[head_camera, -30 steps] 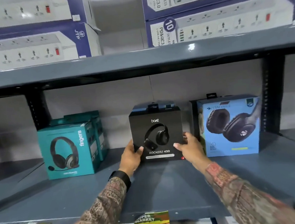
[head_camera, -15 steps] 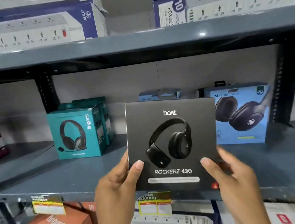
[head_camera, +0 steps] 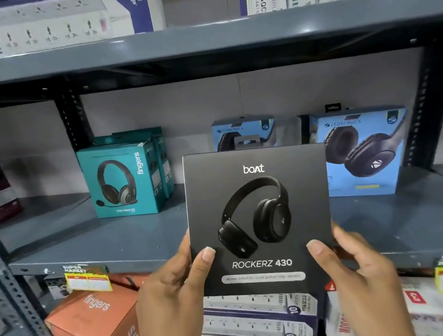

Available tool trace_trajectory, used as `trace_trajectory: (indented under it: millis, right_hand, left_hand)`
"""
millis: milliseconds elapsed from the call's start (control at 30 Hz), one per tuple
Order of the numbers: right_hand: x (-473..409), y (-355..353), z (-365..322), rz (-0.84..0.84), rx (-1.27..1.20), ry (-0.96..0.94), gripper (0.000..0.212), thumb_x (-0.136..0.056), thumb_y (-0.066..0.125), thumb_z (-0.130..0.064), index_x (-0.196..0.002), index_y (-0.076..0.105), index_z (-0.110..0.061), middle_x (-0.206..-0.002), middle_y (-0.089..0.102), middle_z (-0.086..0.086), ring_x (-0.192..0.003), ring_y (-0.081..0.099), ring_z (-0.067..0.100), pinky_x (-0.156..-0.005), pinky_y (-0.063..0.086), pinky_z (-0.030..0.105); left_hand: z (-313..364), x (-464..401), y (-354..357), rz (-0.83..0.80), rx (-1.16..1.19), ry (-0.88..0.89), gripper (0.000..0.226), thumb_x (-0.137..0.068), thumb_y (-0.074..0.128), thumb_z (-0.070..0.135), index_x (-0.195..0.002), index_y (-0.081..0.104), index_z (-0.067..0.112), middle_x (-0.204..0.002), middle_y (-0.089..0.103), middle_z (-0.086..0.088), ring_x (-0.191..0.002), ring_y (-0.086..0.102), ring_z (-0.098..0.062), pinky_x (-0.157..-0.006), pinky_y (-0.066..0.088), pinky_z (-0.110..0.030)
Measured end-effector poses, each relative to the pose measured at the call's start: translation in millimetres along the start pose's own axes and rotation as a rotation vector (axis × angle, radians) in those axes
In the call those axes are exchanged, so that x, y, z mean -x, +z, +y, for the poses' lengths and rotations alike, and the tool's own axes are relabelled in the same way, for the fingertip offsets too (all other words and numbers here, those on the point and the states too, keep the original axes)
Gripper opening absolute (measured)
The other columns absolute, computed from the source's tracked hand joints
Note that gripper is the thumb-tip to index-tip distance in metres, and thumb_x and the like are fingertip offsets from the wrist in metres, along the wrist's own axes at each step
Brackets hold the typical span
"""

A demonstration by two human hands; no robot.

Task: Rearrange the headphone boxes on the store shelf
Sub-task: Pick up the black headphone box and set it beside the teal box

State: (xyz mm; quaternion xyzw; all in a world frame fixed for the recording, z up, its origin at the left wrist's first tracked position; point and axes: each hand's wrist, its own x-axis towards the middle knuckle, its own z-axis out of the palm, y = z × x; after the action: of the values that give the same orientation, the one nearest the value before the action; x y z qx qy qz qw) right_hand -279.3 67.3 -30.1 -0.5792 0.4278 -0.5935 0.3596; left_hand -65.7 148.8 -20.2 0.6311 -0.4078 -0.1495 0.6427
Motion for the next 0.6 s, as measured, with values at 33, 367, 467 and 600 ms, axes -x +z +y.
trace_trajectory:
  millis: [33,367,467,600]
  right_hand:
    - [0.3,4.9,-4.7,-0.009,0.002,-0.009,0.044,-0.091,0.078,-0.014,-0.131,0.076,-0.03,-0.106,0.074,0.002,-0.091,0.067,-0.004,-0.073,0.045,-0.003]
    - [-45.1,157.1,-31.1,-0.28,0.178,-0.169,0.036,-0.086,0.08,-0.022,-0.12,0.073,-0.028,-0.105,0.081,-0.017,-0.095,0.077,0.01,-0.087,0.063,0.043]
    - [-58.9,217.1,-22.9,-0.347,0.251,-0.153,0.036,-0.087,0.08,-0.019,-0.12,0.067,-0.024,-0.11,0.082,-0.005,-0.099,0.075,0.021,-0.088,0.058,0.04]
    - [-72.8,259.0,-8.2,-0.375,0.334,-0.087,0.034,-0.091,0.075,-0.02,-0.122,0.062,-0.018,-0.12,0.075,0.007,-0.113,0.067,0.035,-0.093,0.053,0.043]
  left_hand:
    - [-1.4,-0.8,-3.8,0.013,0.012,0.01,0.052,-0.076,0.071,0.063,-0.127,0.07,0.066,-0.116,0.081,0.034,-0.121,0.073,0.004,-0.113,0.056,-0.036]
    - [-55.7,-92.6,-93.1,0.245,-0.053,0.157,0.052,-0.102,0.071,0.022,-0.152,0.063,0.035,-0.13,0.075,0.03,-0.128,0.07,0.005,-0.114,0.055,-0.031]
    - [-83.1,-131.6,-116.4,0.287,-0.065,0.089,0.048,-0.102,0.072,0.022,-0.144,0.065,0.042,-0.121,0.074,0.041,-0.13,0.068,0.002,-0.12,0.05,-0.044]
    - [-99.7,-153.7,-118.2,0.263,-0.034,0.033,0.054,-0.103,0.07,0.012,-0.154,0.06,0.026,-0.119,0.071,0.045,-0.115,0.062,0.028,-0.123,0.046,-0.036]
